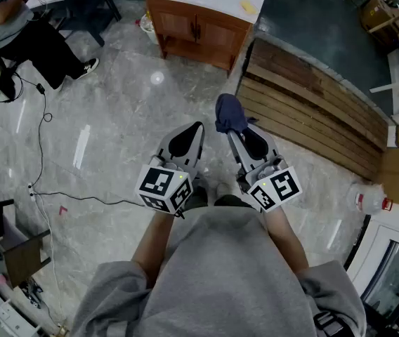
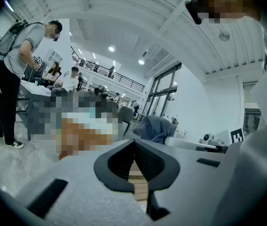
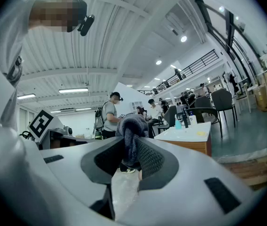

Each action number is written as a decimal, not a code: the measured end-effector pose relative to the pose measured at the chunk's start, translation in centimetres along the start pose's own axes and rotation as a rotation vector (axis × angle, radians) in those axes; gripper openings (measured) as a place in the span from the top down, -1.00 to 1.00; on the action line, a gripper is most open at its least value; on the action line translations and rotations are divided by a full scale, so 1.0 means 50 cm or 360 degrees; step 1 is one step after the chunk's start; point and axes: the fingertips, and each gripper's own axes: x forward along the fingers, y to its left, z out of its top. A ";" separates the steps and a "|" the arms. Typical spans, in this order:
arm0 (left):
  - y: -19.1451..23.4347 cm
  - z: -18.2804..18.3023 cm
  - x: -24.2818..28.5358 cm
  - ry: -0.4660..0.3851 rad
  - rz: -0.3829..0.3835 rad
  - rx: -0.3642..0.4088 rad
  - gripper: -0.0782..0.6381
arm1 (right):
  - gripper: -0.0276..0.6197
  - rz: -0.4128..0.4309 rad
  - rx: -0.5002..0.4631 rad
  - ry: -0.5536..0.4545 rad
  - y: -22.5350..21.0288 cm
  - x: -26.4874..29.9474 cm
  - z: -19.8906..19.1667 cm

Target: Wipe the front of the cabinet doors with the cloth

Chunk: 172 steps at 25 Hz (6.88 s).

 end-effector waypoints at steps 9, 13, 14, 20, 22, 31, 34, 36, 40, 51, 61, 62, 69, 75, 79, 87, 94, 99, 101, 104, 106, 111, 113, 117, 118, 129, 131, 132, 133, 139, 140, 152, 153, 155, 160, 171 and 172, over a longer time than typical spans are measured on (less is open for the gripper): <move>-0.147 -0.051 -0.019 0.0020 0.0050 0.0116 0.76 | 0.65 -0.0002 -0.0042 -0.0036 0.002 -0.141 0.007; -0.209 -0.073 -0.017 0.0020 0.0085 0.0147 0.76 | 0.65 -0.0007 -0.0054 -0.0026 -0.014 -0.207 0.002; -0.224 -0.078 -0.015 0.0021 0.0088 0.0157 0.76 | 0.65 -0.0004 -0.0053 -0.0026 -0.017 -0.221 0.001; -0.277 -0.098 0.007 0.0041 0.0108 0.0221 0.76 | 0.64 0.0023 -0.0021 -0.0040 -0.043 -0.271 -0.008; -0.276 -0.097 0.017 0.0045 0.0123 0.0239 0.76 | 0.64 0.0020 -0.0006 -0.0045 -0.054 -0.269 -0.009; -0.196 -0.080 0.082 0.0045 0.0126 0.0241 0.76 | 0.64 -0.0033 0.0017 -0.0036 -0.111 -0.185 -0.023; -0.140 -0.063 0.111 0.0040 0.0120 0.0237 0.76 | 0.64 -0.0065 0.0014 -0.0030 -0.134 -0.126 -0.026; -0.098 -0.047 0.129 0.0038 0.0112 0.0229 0.76 | 0.64 -0.0085 0.0010 -0.0018 -0.145 -0.084 -0.028; -0.013 -0.004 0.164 0.0031 0.0082 0.0228 0.76 | 0.64 -0.0134 -0.0020 -0.0004 -0.163 0.008 -0.021; 0.159 0.084 0.211 0.0037 -0.0017 0.0233 0.76 | 0.64 -0.0271 -0.0058 -0.0015 -0.180 0.185 0.011; 0.194 0.073 0.279 0.0104 -0.0073 0.0197 0.76 | 0.64 -0.0349 -0.0054 0.0030 -0.238 0.227 -0.003; 0.196 0.070 0.292 0.0114 -0.0073 0.0195 0.76 | 0.64 -0.0356 -0.0050 0.0034 -0.252 0.229 -0.006; 0.221 0.052 0.419 0.0184 -0.0060 0.0195 0.76 | 0.64 -0.0379 0.0001 0.0055 -0.389 0.269 -0.024; 0.245 0.053 0.548 0.0236 -0.0018 0.0163 0.76 | 0.64 -0.0365 0.0054 0.0044 -0.522 0.318 -0.015; 0.258 0.058 0.623 0.0258 0.0007 0.0173 0.76 | 0.65 -0.0349 0.0078 0.0059 -0.593 0.347 -0.011; 0.284 0.053 0.730 0.0311 0.0051 0.0197 0.76 | 0.65 -0.0372 0.0155 0.0097 -0.707 0.381 -0.031; 0.341 0.031 0.787 0.0350 0.0071 0.0213 0.76 | 0.65 -0.0421 0.0192 0.0119 -0.768 0.423 -0.061; 0.391 0.003 0.836 0.0375 0.0009 0.0205 0.76 | 0.65 -0.0519 0.0205 0.0131 -0.798 0.467 -0.106; 0.414 -0.012 0.856 0.0391 -0.0027 0.0200 0.76 | 0.65 -0.0572 0.0217 0.0127 -0.812 0.486 -0.130; 0.457 -0.034 0.881 0.0422 -0.0072 0.0197 0.76 | 0.65 -0.0641 0.0236 0.0122 -0.829 0.516 -0.164; 0.490 -0.051 0.900 0.0441 -0.0098 0.0190 0.76 | 0.65 -0.0687 0.0238 0.0123 -0.844 0.535 -0.188; 0.557 -0.103 0.939 0.0487 -0.0169 0.0177 0.76 | 0.65 -0.0803 0.0214 0.0149 -0.879 0.564 -0.255; 0.575 -0.124 0.946 0.0501 -0.0210 0.0183 0.76 | 0.65 -0.0865 0.0208 0.0153 -0.892 0.568 -0.283; 0.612 -0.167 0.959 0.0516 -0.0278 0.0192 0.76 | 0.65 -0.0970 0.0187 0.0147 -0.915 0.578 -0.334; 0.622 -0.175 0.963 0.0515 -0.0287 0.0190 0.76 | 0.65 -0.0986 0.0178 0.0149 -0.919 0.581 -0.346; 0.695 -0.262 1.019 0.0486 -0.0279 0.0173 0.76 | 0.65 -0.1000 0.0105 0.0189 -0.967 0.618 -0.454; 0.703 -0.275 1.029 0.0476 -0.0254 0.0170 0.76 | 0.65 -0.0996 0.0100 0.0203 -0.982 0.616 -0.474; 0.706 -0.281 1.036 0.0470 -0.0244 0.0168 0.76 | 0.65 -0.0994 0.0097 0.0208 -0.992 0.615 -0.482; 0.709 -0.288 1.043 0.0465 -0.0236 0.0169 0.76 | 0.65 -0.0995 0.0095 0.0211 -1.002 0.613 -0.489; 0.722 -0.328 1.070 0.0450 -0.0192 0.0158 0.76 | 0.65 -0.0992 0.0028 0.0253 -1.055 0.610 -0.523; 0.723 -0.333 1.074 0.0447 -0.0177 0.0149 0.76 | 0.65 -0.0998 0.0014 0.0266 -1.067 0.612 -0.530; 0.747 -0.362 1.069 0.0433 -0.0004 0.0108 0.76 | 0.66 -0.1050 -0.0021 0.0307 -1.138 0.630 -0.570; 0.749 -0.363 1.067 0.0433 0.0009 0.0103 0.76 | 0.66 -0.1046 -0.0023 0.0305 -1.141 0.631 -0.571; 0.753 -0.366 1.062 0.0431 0.0033 0.0095 0.76 | 0.66 -0.1031 -0.0026 0.0307 -1.145 0.638 -0.572; 0.758 -0.378 1.052 0.0432 0.0075 0.0078 0.76 | 0.66 -0.0977 -0.0030 0.0308 -1.148 0.656 -0.579; 0.798 -0.378 1.013 0.0441 0.0115 0.0052 0.76 | 0.68 -0.0872 -0.0066 0.0339 -1.114 0.725 -0.587; 0.803 -0.377 1.011 0.0439 0.0116 0.0050 0.76 | 0.68 -0.0866 -0.0068 0.0341 -1.109 0.733 -0.588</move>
